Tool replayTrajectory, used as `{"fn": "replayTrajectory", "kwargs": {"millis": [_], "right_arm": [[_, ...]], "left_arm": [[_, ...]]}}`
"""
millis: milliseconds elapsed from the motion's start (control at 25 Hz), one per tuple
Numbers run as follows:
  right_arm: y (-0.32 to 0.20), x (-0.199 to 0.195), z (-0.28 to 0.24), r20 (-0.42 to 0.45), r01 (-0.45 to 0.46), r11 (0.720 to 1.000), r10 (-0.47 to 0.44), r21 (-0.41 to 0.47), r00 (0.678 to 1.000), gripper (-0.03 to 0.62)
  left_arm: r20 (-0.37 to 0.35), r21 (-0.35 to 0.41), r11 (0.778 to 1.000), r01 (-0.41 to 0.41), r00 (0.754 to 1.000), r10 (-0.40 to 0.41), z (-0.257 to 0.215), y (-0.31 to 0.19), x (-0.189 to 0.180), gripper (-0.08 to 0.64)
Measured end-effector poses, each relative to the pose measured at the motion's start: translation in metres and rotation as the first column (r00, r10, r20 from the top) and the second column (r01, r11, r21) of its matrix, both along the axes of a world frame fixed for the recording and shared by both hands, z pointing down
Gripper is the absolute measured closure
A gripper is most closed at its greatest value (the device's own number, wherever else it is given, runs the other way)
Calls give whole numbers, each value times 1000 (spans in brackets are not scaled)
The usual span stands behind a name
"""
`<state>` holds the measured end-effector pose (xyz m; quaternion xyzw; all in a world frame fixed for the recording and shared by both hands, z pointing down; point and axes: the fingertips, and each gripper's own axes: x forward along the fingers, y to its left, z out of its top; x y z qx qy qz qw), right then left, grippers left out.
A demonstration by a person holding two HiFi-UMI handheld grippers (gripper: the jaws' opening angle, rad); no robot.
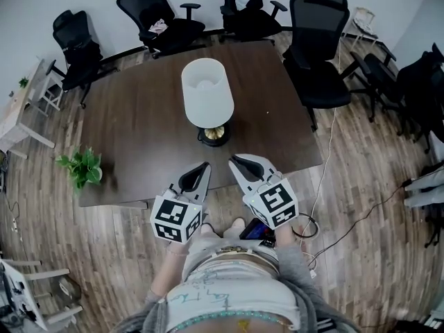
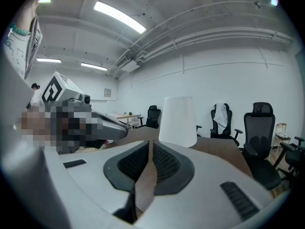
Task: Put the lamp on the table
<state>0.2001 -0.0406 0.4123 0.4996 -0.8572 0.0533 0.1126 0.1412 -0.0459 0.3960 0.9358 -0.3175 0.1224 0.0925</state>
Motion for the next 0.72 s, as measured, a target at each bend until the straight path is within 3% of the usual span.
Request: {"fn": "replayTrajectory", "kwargs": {"millis": [720], "right_arm": [[1,-10,11,-19,16,999,-17,-44,1000,554]], "left_arm": [[14,-37,999,-26,1000,27,15,-2,2,549]]}}
